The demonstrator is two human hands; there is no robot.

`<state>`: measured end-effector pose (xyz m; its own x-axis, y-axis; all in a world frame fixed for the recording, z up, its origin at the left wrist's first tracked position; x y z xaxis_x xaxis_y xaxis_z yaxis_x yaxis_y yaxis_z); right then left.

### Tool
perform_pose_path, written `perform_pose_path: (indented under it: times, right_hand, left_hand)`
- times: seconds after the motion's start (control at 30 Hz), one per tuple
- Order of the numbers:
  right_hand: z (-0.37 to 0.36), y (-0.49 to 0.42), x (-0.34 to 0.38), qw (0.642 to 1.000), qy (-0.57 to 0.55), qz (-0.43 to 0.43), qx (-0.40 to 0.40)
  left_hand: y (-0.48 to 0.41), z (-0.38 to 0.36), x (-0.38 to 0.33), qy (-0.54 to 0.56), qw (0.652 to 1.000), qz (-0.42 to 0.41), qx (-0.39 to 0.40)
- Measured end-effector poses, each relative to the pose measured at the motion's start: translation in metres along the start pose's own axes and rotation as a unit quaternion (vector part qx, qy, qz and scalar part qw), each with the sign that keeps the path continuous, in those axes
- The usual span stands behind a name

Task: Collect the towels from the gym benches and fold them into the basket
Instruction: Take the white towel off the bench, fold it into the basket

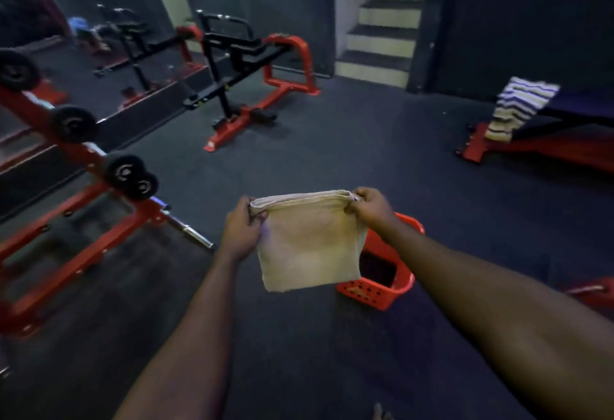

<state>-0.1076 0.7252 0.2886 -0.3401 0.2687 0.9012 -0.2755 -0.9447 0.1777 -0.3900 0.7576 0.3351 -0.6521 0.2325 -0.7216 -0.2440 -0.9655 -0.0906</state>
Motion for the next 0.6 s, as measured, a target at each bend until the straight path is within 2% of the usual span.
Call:
perform_pose_path:
  times: [0.27, 0.6]
  right_hand:
    - [0.100, -0.045, -0.096, 0.987, -0.012, -0.127, -0.098]
    - [0.123, -0.112, -0.207, 0.946, -0.021, -0.277, -0.166]
  left_hand:
    - [-0.100, -0.134, -0.044, 0.006, 0.991, -0.013, 0.133]
    - [-0.227, -0.300, -0.018, -0.011, 0.950, -0.032, 0.309]
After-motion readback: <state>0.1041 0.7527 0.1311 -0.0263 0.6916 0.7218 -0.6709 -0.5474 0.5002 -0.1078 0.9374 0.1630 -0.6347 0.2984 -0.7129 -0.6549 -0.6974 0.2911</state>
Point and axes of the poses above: each hand's wrist, its own y-axis away from the middle knuckle, its own z-axis out of the back of the hand, x = y × z, the point moved 4 cm from there along -y, towards the middle knuckle, and after that the axes turned 5 degrees about x, right-handed, at the moved point
